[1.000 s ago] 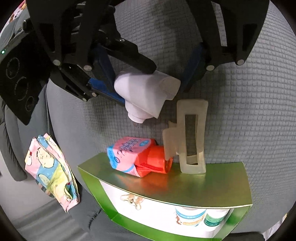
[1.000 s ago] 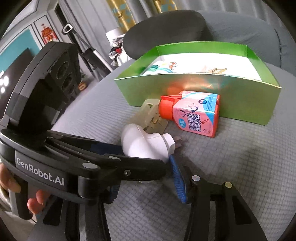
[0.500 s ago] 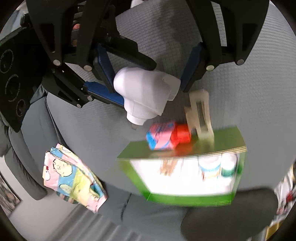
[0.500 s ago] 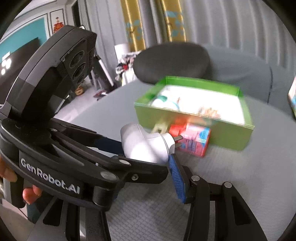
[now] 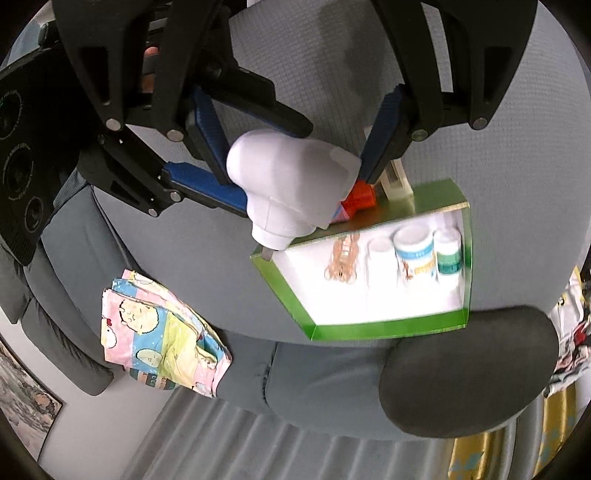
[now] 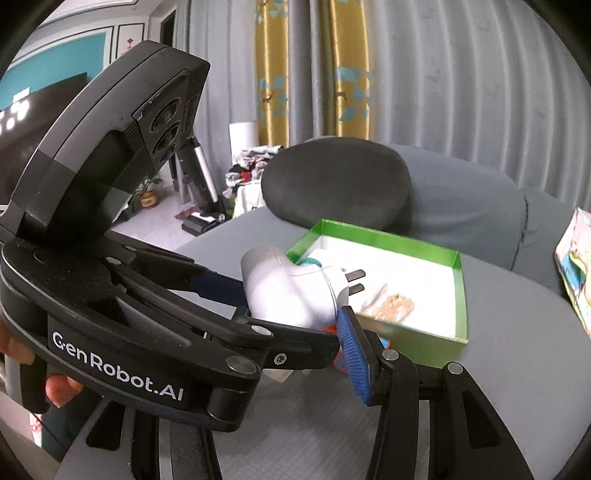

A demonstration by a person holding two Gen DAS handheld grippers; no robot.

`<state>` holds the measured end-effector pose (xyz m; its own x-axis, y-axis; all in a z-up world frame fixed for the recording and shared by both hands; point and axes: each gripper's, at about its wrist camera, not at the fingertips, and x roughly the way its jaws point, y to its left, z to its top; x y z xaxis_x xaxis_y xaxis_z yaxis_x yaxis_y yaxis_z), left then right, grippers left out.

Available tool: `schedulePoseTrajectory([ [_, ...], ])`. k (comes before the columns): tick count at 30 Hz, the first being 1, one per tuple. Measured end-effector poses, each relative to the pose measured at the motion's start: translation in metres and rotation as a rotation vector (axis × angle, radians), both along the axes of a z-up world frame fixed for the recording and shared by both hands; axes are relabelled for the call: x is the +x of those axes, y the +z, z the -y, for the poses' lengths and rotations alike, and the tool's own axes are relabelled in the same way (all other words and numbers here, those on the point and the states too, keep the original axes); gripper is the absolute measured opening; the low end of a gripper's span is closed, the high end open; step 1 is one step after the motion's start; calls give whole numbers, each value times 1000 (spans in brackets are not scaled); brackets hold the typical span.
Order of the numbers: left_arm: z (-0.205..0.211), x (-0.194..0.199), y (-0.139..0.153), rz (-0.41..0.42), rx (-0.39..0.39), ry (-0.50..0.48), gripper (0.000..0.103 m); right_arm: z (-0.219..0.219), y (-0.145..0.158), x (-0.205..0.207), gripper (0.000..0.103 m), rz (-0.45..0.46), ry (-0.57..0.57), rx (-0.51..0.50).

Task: Organize rigid objects
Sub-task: 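Carry the white plastic device with the right gripper over the green box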

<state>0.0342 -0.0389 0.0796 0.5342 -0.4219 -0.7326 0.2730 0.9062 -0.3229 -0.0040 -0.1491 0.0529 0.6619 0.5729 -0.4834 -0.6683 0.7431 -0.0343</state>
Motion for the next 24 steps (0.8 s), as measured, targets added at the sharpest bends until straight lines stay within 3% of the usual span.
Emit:
schedulePoseTrajectory([
  [12, -7, 48, 13, 23, 3, -1, 69, -10, 15, 44, 51, 16, -10, 8],
  [24, -11, 96, -2, -13, 0, 0, 68, -14, 5, 85, 51, -17, -17, 8],
])
